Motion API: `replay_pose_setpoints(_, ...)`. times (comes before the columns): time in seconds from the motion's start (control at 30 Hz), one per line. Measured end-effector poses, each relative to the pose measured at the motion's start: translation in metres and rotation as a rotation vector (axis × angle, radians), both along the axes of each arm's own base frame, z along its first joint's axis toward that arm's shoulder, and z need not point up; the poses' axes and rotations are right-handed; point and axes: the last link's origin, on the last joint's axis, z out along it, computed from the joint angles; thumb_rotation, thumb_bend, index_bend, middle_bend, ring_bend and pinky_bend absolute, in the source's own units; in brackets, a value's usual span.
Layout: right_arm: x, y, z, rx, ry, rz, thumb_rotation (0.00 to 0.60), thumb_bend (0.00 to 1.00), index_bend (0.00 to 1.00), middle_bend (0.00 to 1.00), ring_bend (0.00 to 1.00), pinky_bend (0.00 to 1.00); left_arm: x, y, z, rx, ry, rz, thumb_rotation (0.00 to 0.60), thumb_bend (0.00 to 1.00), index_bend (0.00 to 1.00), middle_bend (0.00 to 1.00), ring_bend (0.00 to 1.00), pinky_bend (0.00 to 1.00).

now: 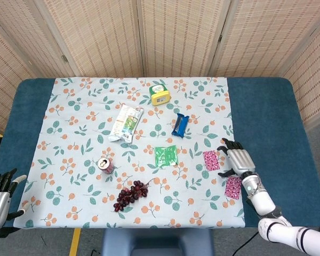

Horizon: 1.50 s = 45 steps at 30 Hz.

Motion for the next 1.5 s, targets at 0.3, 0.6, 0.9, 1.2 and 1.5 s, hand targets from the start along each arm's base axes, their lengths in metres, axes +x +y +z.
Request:
replay_pose_setpoints(0.3,0.002,-0.017,-0.021,0.043,0.072,0.026,0.529,0.15,0.22,0.03,0.00,0.00,-0.001,-0.001,0.001,-0.001,0.005,0.010,0.600,0.27,0.22,0.07,0.09,0.00)
replay_pose_setpoints(0.6,0.004,-0.027,-0.026,0.056,0.093,0.041,0.531,0.15,0.22,0.03,0.00,0.00,0.001,0.000,0.000,-0.002,0.007,0.008,0.600,0.27,0.22,0.07,0.09,0.00)
replay_pose_setpoints(0.9,0.006,-0.032,-0.030,0.081,0.100,0.039,0.532,0.15,0.22,0.03,0.00,0.00,0.001,-0.001,0.001,-0.001,0.008,0.013,0.600,0.27,0.22,0.07,0.09,0.00)
replay_pose_setpoints(1.2,0.007,-0.031,-0.030,0.084,0.098,0.037,0.532,0.15,0.30,0.05,0.00,0.00,0.000,-0.002,0.002,0.002,0.004,0.014,0.600,0.27,0.22,0.07,0.09,0.00)
replay_pose_setpoints(1.5,0.005,-0.026,-0.019,0.060,0.071,0.021,0.535,0.15,0.33,0.05,0.00,0.00,0.001,-0.002,0.002,0.001,0.002,0.006,0.600,0.27,0.22,0.07,0.09,0.00)
